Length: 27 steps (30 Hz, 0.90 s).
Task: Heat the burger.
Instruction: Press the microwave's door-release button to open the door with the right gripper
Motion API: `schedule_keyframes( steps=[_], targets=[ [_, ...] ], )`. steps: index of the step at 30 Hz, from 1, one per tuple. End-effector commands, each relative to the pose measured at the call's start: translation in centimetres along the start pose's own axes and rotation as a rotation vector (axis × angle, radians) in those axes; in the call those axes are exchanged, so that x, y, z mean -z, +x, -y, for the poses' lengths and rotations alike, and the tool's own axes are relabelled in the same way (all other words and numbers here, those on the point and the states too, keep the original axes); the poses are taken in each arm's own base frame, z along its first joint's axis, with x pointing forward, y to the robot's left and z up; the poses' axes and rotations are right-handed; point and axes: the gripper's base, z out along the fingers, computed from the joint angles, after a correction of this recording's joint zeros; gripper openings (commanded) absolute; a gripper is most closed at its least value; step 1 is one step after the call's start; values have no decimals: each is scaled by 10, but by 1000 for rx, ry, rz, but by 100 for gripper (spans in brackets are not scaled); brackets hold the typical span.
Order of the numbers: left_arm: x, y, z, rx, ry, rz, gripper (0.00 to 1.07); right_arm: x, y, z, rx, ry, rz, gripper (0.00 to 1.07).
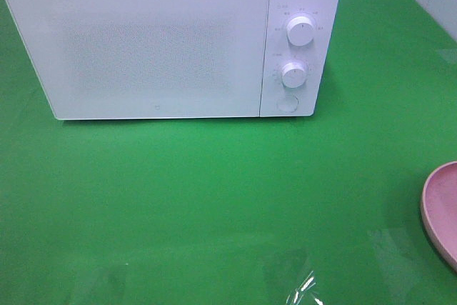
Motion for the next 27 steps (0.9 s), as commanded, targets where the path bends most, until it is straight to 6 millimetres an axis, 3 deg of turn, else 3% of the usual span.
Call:
schedule_keyframes(
  steps=[1, 13, 27],
  targets=[
    [1, 1, 1, 7, 9, 22, 86, -9, -11, -2, -12, 0, 9, 74],
    [1, 1, 1, 7, 9, 22, 86, -45, -33, -8, -2, -9, -3, 74],
    [1, 1, 1, 7, 9, 22, 86, -103, -50, -15, 8, -20, -45, 74]
  ],
)
